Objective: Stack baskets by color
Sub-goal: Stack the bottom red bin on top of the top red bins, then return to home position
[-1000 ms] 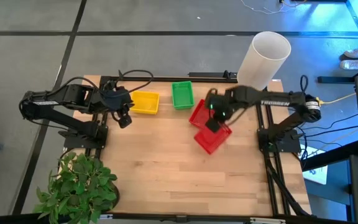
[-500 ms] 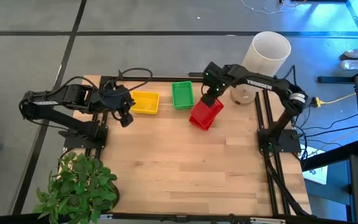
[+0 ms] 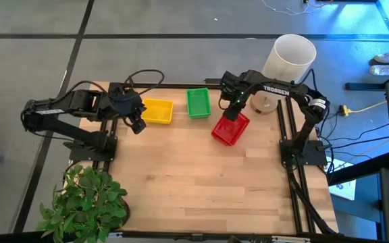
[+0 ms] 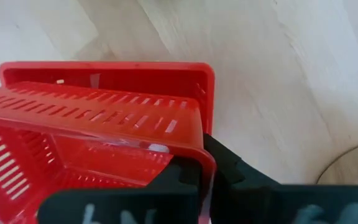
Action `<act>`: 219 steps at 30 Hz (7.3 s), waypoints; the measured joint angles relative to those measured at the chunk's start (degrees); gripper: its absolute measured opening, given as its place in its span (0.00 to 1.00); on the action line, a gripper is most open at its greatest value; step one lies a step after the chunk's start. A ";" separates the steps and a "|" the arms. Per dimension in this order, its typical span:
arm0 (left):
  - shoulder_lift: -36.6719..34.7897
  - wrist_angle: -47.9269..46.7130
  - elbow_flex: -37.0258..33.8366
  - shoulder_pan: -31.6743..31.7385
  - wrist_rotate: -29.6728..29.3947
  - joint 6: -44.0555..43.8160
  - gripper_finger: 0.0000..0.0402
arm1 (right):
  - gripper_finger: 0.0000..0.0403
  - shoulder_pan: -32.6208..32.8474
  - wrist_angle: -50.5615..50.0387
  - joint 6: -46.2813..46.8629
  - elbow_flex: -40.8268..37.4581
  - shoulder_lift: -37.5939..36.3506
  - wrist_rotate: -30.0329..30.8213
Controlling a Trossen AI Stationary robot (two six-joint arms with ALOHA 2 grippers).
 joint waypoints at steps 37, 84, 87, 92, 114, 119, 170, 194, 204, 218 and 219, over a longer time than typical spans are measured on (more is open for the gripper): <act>-0.01 -0.69 0.01 1.12 0.55 0.09 0.14 | 0.05 0.55 -4.48 0.72 3.27 0.23 -0.20; -22.72 -3.16 -1.46 -0.65 0.55 4.31 0.00 | 0.00 31.11 -10.98 24.17 15.11 -42.84 28.97; -25.69 -1.87 -3.79 -0.65 0.93 4.61 0.00 | 0.00 33.33 -1.07 21.58 4.96 -50.77 29.10; -31.48 6.86 -9.43 -0.63 6.35 8.08 0.00 | 0.00 34.18 12.59 18.85 -9.84 -60.57 27.86; -57.98 19.53 -25.33 -0.61 15.58 14.22 0.00 | 0.00 34.16 32.45 17.01 -40.50 -88.66 25.50; -57.98 20.53 -25.41 -0.61 17.11 16.57 0.00 | 0.00 34.16 32.99 16.01 -44.51 -95.38 25.51; -58.04 70.80 -69.82 -0.63 30.61 26.08 0.00 | 0.00 34.16 70.79 -0.88 -79.62 -101.16 5.87; -58.08 71.15 -75.18 -0.63 34.91 22.97 0.00 | 0.00 34.16 64.56 0.85 -79.58 -101.16 5.97; -58.08 71.35 -75.18 -0.62 34.85 22.99 0.00 | 0.00 34.16 64.58 0.85 -79.58 -101.16 5.97; -58.08 71.36 -75.18 -0.62 34.80 22.97 0.00 | 0.00 34.16 64.60 0.86 -79.56 -101.16 5.99; -58.08 71.38 -75.18 -0.62 34.80 22.99 0.00 | 0.00 34.16 64.60 0.85 -79.56 -101.16 5.99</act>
